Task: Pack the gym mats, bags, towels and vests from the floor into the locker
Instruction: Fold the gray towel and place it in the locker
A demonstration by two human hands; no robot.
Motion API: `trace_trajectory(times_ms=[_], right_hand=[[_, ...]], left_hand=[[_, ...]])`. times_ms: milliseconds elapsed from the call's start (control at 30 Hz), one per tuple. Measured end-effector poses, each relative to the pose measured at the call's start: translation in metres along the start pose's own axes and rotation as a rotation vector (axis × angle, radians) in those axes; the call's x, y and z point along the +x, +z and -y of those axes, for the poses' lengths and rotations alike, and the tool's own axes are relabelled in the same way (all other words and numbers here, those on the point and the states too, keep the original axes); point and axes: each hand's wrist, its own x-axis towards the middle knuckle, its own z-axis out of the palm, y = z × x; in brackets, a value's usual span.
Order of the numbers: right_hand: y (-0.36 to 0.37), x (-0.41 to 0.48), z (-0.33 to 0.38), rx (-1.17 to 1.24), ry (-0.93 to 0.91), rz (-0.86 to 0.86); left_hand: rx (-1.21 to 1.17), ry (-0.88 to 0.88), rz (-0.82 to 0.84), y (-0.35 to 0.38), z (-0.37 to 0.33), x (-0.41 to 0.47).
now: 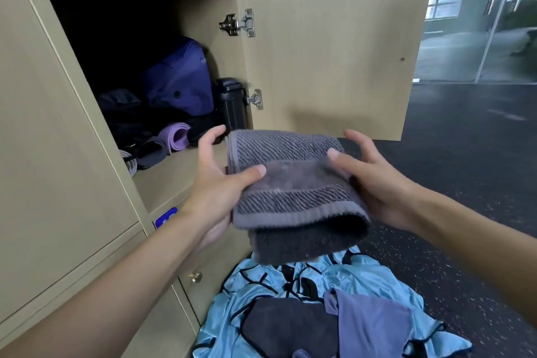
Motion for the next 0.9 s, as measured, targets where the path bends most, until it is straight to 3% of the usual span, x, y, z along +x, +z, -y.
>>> trace_trajectory(times_ms=[67, 133, 300, 400, 633, 767, 900], right_hand=[[0.002, -0.003, 0.001, -0.043, 0.011, 0.12], [0.005, -0.003, 0.001, -0.075, -0.006, 0.13], [0.004, 0.0, 0.006, 0.051, -0.015, 0.038], [0.0, 0.0, 0.01, 0.046, 0.046, 0.081], [-0.009, -0.002, 0.012, -0.35, 0.111, 0.339], [-0.006, 0.001, 0.009, -0.65, -0.058, 0.289], [-0.008, 0.015, 0.007, -0.755, -0.215, 0.184]], left_hand=[[-0.026, 0.014, -0.075, -0.001, -0.004, 0.002], [-0.041, -0.019, -0.074, -0.002, -0.006, 0.002], [0.189, -0.027, 0.24, -0.011, 0.002, -0.002], [0.339, 0.014, 0.259, -0.012, 0.002, -0.001], [0.476, -0.037, 0.335, -0.024, -0.012, 0.001], [0.515, -0.047, 0.4, -0.025, -0.013, -0.001], [0.731, 0.107, 0.266, -0.025, -0.008, 0.006]])
